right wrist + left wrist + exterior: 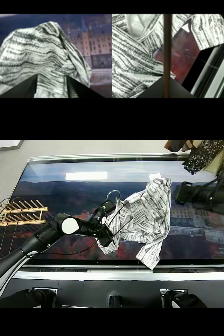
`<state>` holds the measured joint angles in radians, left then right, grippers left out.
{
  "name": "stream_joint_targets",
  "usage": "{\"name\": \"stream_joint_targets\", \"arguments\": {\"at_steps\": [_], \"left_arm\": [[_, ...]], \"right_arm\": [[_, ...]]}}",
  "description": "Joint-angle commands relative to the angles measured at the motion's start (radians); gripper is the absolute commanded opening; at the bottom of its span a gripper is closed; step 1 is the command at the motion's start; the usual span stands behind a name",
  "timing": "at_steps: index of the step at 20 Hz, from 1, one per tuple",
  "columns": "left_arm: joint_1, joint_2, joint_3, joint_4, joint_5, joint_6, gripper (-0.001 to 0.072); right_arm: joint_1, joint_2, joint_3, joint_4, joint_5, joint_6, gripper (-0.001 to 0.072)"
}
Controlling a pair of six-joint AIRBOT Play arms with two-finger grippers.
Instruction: Fold the clothes and pants, and hang the long-sleeved shirts on hangers.
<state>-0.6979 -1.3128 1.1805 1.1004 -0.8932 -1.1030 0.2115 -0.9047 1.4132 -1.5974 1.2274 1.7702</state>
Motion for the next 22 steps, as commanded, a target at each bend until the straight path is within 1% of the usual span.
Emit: {"name": "stream_joint_targets", "arguments": {"at_steps": [1,2,4,5,6,9,12,13,17,22], "left_arm": [[0.0,0.0,0.0,0.001,0.002,0.003,0.0019],[0.0,0.0,0.0,0.003,0.001,0.002,0.0018],[0.0,0.0,-0.001,0.004,0.0,0.002,0.0018],[0.0,0.0,-0.001,0.004,0.0,0.002,0.0019],[0.0,0.0,-0.001,0.004,0.001,0.002,0.0018],[0.0,0.0,-0.001,0.004,0.0,0.002,0.0018],[0.0,0.0,-0.001,0.004,-0.007,0.002,0.0019],[0.0,0.0,-0.001,0.004,-0.007,0.003,0.0019],[0.0,0.0,-0.001,0.004,-0.007,0.002,0.0019],[0.0,0.0,-0.001,0.004,-0.007,0.003,0.0019]], "right_arm": [[-0.098,-0.05,0.006,0.328,0.049,-0.945,0.0526],[-0.086,-0.061,0.006,0.357,0.053,-1.136,0.0528],[-0.032,-0.069,0.006,0.383,0.046,-1.378,0.0528],[0.003,-0.071,0.006,0.373,0.028,-1.469,0.0528],[0.031,-0.076,0.006,0.365,0.008,-1.492,0.0529],[0.099,-0.093,0.006,0.34,-0.042,-1.513,0.053],[0.154,-0.098,0.007,0.311,-0.177,-1.524,0.0537],[0.161,-0.102,0.007,0.304,-0.199,-1.524,0.0538],[0.161,-0.164,0.009,0.276,-0.152,-1.532,0.0538],[0.16,-0.237,0.009,0.257,-0.153,-1.551,0.0538]]}}
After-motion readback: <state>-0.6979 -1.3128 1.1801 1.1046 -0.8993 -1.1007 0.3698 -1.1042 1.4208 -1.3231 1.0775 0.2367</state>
